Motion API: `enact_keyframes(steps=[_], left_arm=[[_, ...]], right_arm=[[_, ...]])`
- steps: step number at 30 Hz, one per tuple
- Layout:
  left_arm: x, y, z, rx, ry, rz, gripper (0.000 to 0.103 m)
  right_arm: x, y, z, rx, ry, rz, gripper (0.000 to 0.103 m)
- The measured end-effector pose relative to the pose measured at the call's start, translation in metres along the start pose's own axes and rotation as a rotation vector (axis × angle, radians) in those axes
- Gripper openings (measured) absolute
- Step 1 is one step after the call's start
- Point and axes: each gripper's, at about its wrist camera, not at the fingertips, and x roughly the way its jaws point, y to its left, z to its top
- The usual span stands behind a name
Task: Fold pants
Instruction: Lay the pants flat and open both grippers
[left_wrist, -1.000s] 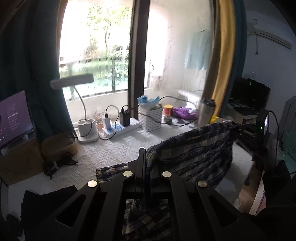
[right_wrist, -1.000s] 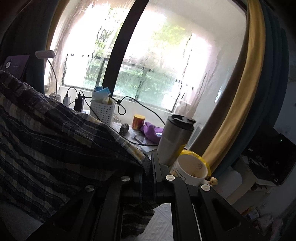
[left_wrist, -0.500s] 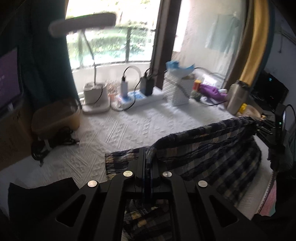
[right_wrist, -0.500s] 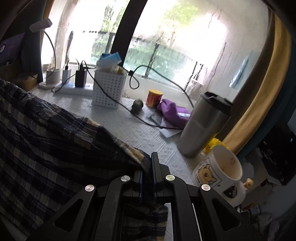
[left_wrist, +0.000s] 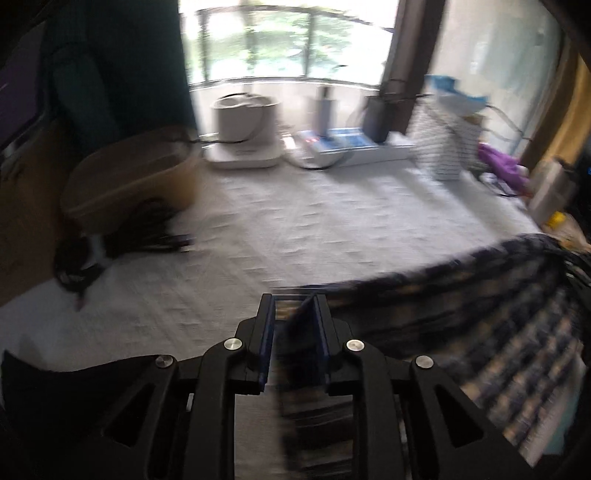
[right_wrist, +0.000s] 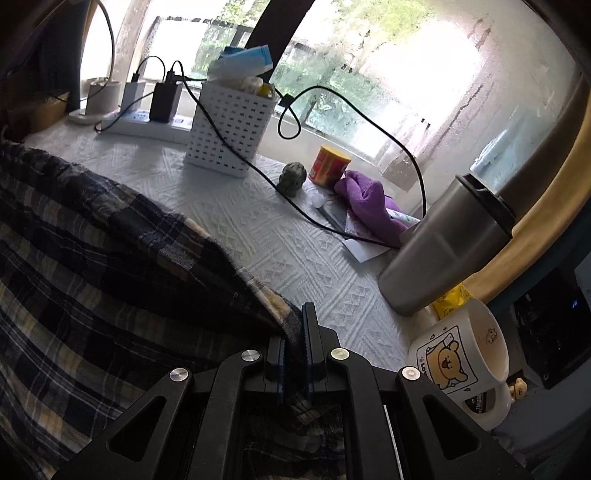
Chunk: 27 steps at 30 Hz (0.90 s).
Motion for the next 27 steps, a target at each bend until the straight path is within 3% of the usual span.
enact_keyframes(steps=[9, 13, 16, 17, 19, 20, 21, 27], left_arm=[[-0.022, 0.030, -0.015, -0.076, -0.007, 0.019, 0.020], [-0.037, 0.028, -0.031, -0.094, 0.002, -0.048, 0.035], [-0.048, 0.021, -0.049, -0.091, 0.017, -0.108, 0.035], [-0.050, 0.018, -0.056, -0.088, 0.025, -0.121, 0.035], [-0.055, 0.011, -0.069, -0.084, 0.043, -0.144, 0.035], [-0.056, 0.008, -0.076, -0.079, 0.057, -0.155, 0.035], [-0.057, 0.004, -0.082, -0.067, 0.070, -0.159, 0.035], [-0.055, -0.012, -0.112, -0.033, 0.126, -0.123, 0.035]], right_arm=[[0.005, 0.003, 0.006, 0.003, 0.028, -0.002, 0.008], [-0.003, -0.001, 0.006, 0.028, 0.020, -0.002, 0.011], [-0.013, -0.004, 0.005, 0.045, 0.010, -0.006, 0.017], [-0.016, -0.005, 0.005, 0.049, 0.006, -0.007, 0.023], [-0.024, -0.007, 0.003, 0.065, -0.005, -0.009, 0.052], [-0.029, -0.008, 0.003, 0.074, -0.016, -0.012, 0.077], [-0.035, -0.010, 0.002, 0.085, -0.033, -0.018, 0.083], [-0.059, -0.021, -0.007, 0.123, -0.052, -0.027, 0.083]])
